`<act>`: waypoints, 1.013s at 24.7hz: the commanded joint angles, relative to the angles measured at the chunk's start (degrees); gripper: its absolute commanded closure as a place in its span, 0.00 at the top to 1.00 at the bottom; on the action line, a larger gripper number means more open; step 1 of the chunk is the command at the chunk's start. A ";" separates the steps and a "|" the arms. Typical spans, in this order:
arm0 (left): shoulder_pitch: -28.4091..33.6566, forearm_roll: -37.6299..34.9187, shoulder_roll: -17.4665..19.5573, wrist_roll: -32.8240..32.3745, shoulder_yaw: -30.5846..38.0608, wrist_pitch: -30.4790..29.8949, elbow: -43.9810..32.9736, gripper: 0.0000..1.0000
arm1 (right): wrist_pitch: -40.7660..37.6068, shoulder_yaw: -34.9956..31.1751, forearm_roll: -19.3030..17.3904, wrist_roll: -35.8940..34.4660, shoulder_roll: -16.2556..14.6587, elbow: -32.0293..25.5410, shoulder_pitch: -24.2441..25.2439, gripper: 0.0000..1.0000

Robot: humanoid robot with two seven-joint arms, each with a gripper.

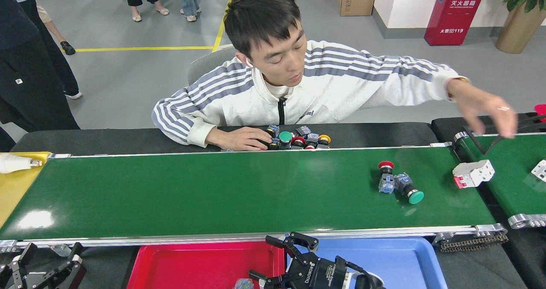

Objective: Pick switch part from conveyor to tray

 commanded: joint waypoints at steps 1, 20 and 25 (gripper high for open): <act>-0.09 0.08 0.06 0.08 0.29 0.64 -0.88 1.00 | 4.50 -8.25 -0.21 -1.07 0.90 -2.06 3.51 1.00; -1.41 -0.18 0.23 -0.01 -0.50 0.11 -1.59 1.00 | 24.01 -16.34 3.31 -6.34 -2.26 0.93 2.19 1.00; -1.50 -0.18 0.41 -0.01 -0.50 0.20 -1.59 1.00 | 24.89 -9.04 3.39 -1.33 -1.91 6.81 -4.40 1.00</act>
